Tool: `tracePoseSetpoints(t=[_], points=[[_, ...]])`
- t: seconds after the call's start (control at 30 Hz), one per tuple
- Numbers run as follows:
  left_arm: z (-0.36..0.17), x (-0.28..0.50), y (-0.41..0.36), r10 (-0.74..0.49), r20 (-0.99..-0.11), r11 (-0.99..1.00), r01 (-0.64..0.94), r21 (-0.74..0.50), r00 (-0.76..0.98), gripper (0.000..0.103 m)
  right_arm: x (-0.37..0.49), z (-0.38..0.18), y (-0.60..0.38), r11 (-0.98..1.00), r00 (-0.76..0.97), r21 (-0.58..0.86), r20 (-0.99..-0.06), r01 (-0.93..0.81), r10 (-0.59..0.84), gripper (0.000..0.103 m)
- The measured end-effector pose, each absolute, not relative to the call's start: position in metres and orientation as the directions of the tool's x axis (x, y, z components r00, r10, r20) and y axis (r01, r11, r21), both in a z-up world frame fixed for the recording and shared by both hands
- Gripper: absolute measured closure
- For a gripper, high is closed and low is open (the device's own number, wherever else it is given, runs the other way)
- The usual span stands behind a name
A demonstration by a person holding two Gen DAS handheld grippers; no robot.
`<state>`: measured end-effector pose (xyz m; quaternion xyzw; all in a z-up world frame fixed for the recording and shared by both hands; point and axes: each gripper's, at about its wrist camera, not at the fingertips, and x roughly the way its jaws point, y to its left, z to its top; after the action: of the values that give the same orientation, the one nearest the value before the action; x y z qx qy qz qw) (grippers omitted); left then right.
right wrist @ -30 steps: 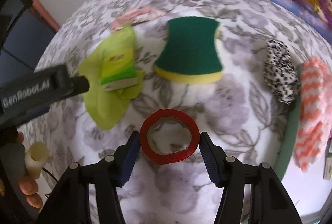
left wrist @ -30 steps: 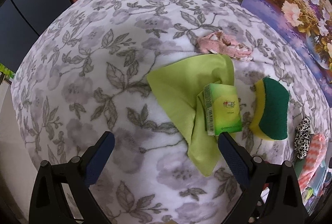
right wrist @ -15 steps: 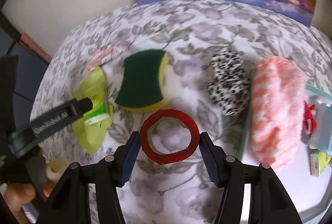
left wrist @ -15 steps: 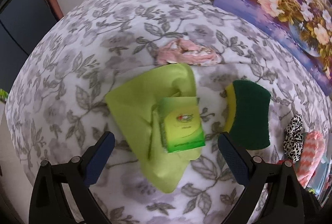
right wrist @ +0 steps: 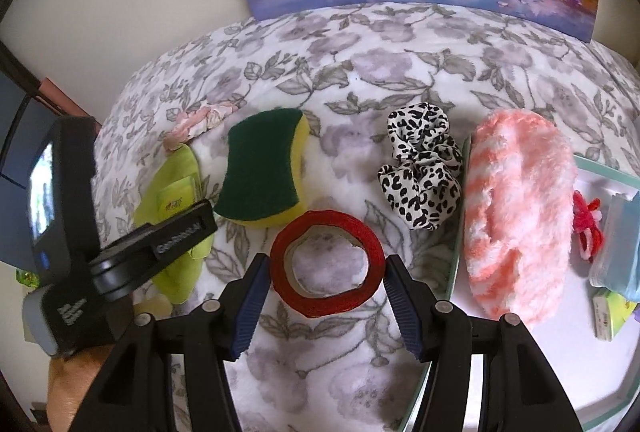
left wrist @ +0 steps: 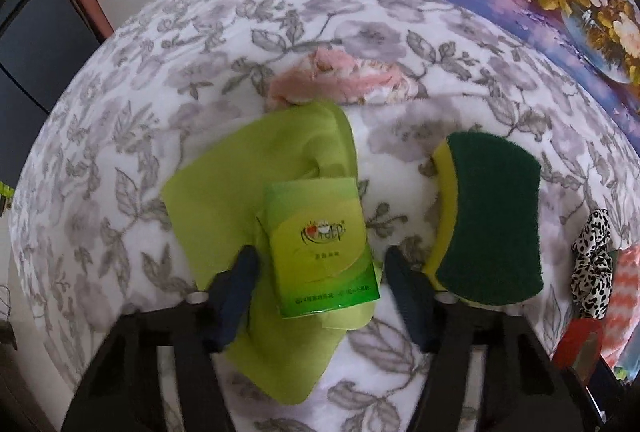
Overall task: Organize soft objects
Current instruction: 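Grasp the red tape ring with the right gripper while the left tool reaches the green tissue pack, then close the left gripper on the green tissue pack and lift it off the cloth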
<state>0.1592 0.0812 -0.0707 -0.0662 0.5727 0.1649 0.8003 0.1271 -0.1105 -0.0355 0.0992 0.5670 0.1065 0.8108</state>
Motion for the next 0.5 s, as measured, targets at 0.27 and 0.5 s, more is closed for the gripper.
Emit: tracePoseSetpoints(t=[0.27, 0.5], points=[[-0.063, 0.154, 0.087, 0.139, -0.938, 0.933, -0.359, 0.017, 0.319, 0.053, 0.128, -0.036, -0.113, 0.956, 0.333, 0.288, -0.898, -0.052, 0.288, 0.042], [-0.046, 0.152, 0.089, 0.084, -0.93, 0.937, -0.345, -0.048, 0.359, 0.053, 0.128, -0.031, -0.116, 0.954, 0.344, 0.297, -0.892, -0.049, 0.295, 0.042]])
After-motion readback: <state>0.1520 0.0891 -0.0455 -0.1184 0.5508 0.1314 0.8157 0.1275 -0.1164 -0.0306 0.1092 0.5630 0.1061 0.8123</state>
